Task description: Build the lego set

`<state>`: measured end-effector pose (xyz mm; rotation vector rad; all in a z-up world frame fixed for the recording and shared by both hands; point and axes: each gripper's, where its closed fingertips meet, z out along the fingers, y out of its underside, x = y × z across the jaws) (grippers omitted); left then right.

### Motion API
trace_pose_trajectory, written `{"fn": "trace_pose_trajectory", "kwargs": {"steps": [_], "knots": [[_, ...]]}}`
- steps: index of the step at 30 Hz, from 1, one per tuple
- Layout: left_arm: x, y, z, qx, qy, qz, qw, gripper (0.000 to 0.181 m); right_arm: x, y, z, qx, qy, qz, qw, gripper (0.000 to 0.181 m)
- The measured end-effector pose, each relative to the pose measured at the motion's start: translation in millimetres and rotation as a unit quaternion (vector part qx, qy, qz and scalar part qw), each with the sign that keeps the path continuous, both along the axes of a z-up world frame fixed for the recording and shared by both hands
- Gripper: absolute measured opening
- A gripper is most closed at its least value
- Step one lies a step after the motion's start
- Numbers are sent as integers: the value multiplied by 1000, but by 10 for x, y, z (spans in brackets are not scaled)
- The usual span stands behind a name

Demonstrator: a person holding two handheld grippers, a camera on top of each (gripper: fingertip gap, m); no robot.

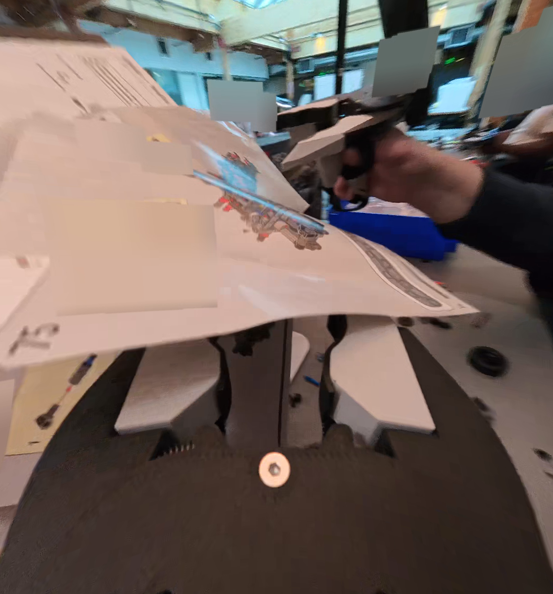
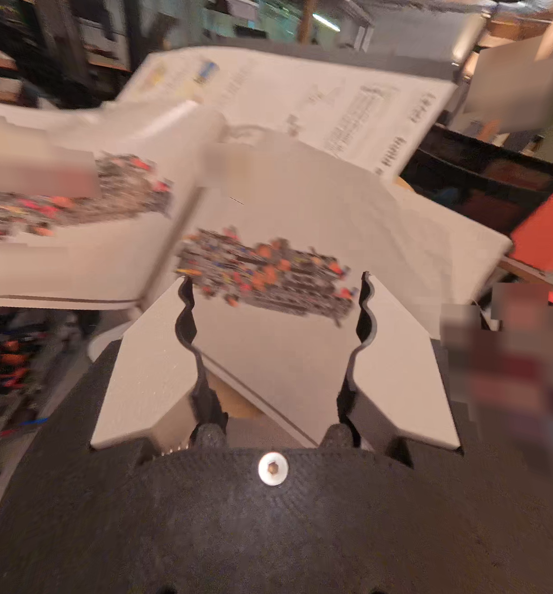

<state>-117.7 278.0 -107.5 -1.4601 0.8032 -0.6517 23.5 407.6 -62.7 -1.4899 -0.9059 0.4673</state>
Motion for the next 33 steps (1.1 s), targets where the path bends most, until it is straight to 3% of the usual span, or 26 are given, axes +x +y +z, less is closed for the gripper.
{"fn": "trace_pose_trajectory", "kwargs": {"steps": [1,5,10,13,16,20,23,25,33], "knots": [[-23,-33,-29,-30,-19,-38,999,75,105,123,-62,-4,0,-24,1000,103],[-283,-199,105,-84,-155,-168,970,106,269,367,-330,-31,-12,-61,998,106],[-514,-239,276,-81,-218,-191,954,115,231,388,-448,5,-73,-77,994,99],[-536,-158,259,-87,-206,-156,962,97,215,385,-454,13,-78,-81,994,95],[-537,-18,156,-95,-177,-99,975,55,232,388,-440,15,-75,-84,994,82],[-620,98,127,-95,-183,-54,977,18,230,376,-422,27,-80,-85,993,71],[-726,130,109,-84,-180,-35,979,0,226,343,-387,47,-92,-84,991,29],[-820,166,100,-87,-182,-19,979,0,197,306,-388,54,-103,-77,990,15],[-1257,312,22,-83,-154,73,982,0,165,205,-256,53,-80,-56,994,0]]}}
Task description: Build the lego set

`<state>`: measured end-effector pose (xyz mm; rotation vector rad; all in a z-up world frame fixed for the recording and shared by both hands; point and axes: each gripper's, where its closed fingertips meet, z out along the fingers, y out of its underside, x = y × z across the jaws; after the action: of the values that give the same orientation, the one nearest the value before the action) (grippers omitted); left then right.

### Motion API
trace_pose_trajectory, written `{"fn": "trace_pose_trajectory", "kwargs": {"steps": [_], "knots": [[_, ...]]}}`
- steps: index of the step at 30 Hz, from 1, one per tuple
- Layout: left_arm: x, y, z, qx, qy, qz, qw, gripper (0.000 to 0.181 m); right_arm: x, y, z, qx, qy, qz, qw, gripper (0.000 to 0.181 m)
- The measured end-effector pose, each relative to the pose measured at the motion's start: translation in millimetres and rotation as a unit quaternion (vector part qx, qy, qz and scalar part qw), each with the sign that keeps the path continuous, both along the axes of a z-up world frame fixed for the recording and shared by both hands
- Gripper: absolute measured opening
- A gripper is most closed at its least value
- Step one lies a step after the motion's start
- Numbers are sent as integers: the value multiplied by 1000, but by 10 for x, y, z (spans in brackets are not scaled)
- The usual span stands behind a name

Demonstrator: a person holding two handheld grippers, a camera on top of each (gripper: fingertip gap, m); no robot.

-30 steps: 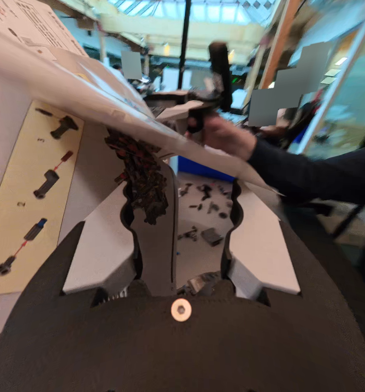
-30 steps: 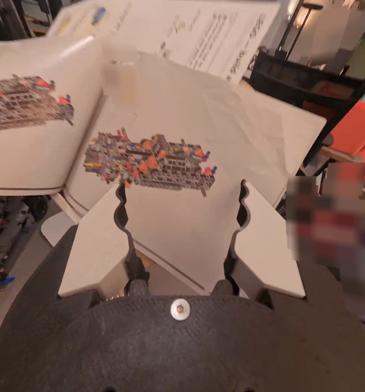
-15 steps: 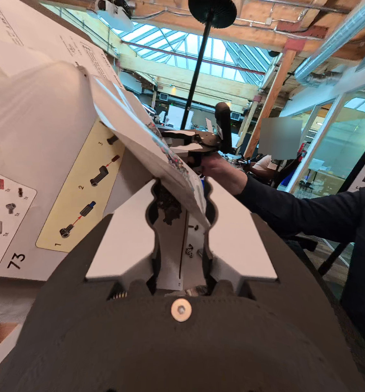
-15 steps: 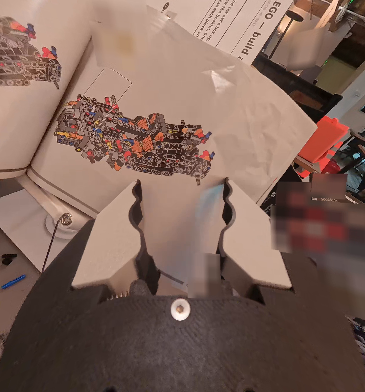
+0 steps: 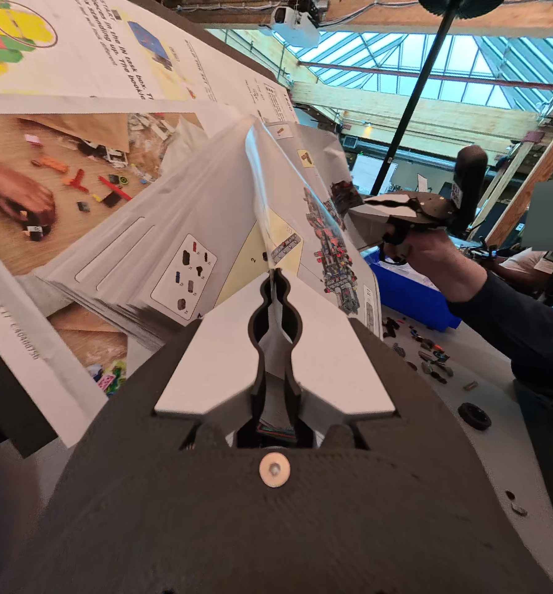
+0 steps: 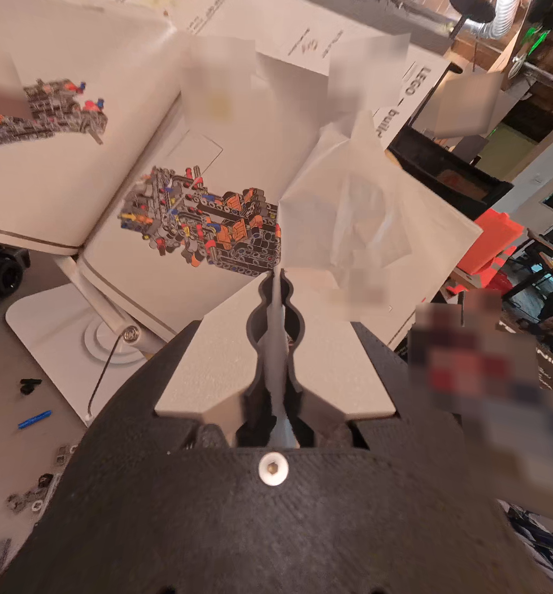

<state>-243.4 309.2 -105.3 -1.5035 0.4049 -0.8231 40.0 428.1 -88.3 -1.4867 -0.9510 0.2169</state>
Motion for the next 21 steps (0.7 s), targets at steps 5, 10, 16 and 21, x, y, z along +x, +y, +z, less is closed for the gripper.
{"fn": "trace_pose_trajectory", "kwargs": {"steps": [5,10,16,21], "knots": [[-104,40,-38,-2,12,23,1000,0,-25,-71,107,-9,28,21,999,0],[-115,96,-133,-13,28,39,999,0,-112,-187,184,-28,59,60,996,0],[-357,145,-69,-5,34,110,993,26,-287,-400,300,-37,79,106,991,0],[-384,27,195,43,44,131,990,44,-444,-546,307,-42,79,133,987,0]]}}
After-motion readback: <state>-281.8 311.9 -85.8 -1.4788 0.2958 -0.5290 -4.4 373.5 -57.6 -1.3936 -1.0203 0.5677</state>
